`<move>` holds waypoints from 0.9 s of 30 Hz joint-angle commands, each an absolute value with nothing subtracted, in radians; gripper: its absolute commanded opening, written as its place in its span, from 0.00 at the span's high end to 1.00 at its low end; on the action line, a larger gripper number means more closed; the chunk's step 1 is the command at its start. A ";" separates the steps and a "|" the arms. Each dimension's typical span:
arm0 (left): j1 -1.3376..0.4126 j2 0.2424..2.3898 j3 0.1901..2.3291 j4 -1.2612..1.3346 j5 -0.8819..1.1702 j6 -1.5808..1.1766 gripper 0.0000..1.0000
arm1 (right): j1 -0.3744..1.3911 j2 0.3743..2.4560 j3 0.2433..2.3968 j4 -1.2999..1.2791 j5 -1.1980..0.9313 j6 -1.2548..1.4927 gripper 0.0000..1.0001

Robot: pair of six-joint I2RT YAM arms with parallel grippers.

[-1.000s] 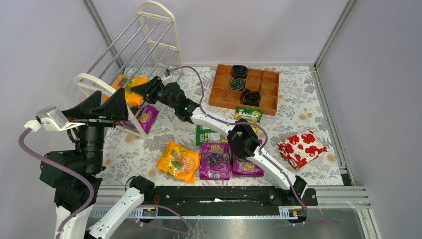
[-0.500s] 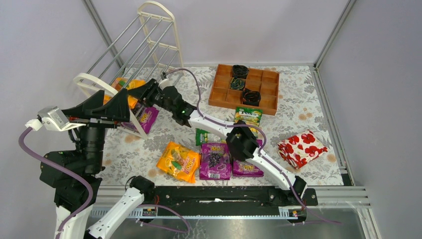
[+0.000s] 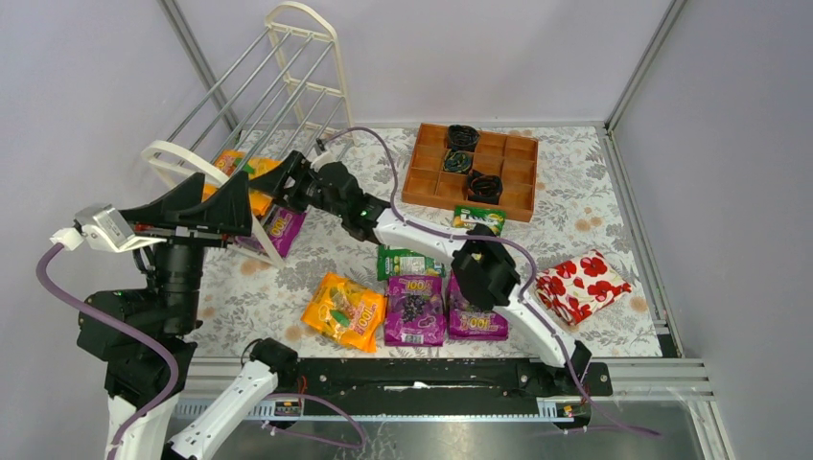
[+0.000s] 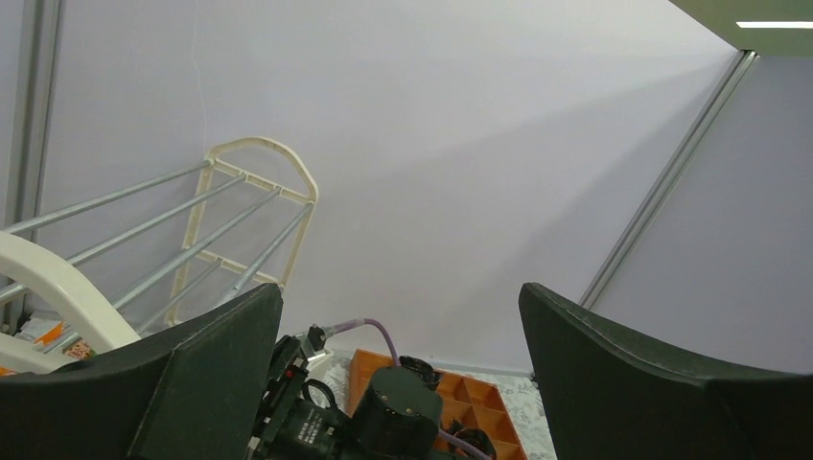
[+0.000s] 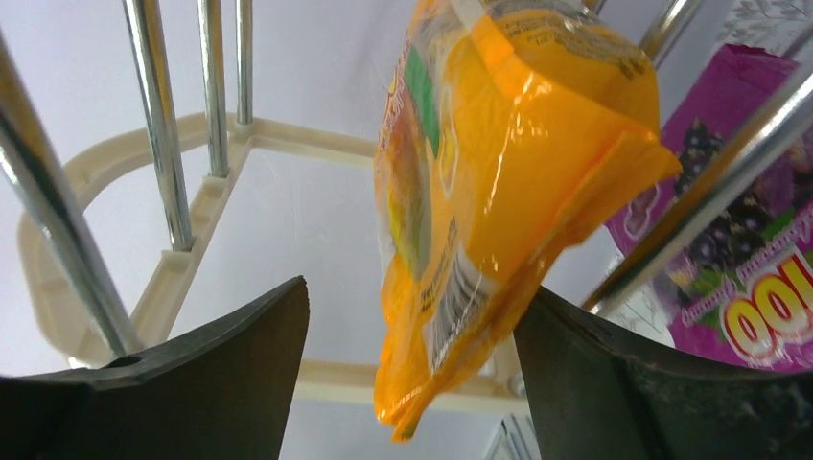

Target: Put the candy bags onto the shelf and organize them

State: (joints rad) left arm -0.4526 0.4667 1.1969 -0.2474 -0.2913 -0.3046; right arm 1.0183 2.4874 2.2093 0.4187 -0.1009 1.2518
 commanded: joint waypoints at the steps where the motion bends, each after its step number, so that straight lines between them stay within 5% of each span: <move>1: -0.455 0.497 1.212 -0.229 -0.255 -0.322 0.01 | 1.009 2.326 2.102 0.406 -0.137 1.202 0.14; 10: -0.454 0.611 1.208 -0.209 -0.145 -0.316 0.01 | 0.973 2.023 1.673 0.464 -0.168 1.044 0.11; 18: -0.460 0.693 1.171 -0.149 -0.005 -0.292 0.01 | 0.960 1.708 1.252 0.255 -0.259 0.607 0.00; 27: -0.469 0.645 1.009 -0.063 -0.069 -0.273 0.01 | 1.072 1.546 0.943 0.286 -0.280 0.772 0.00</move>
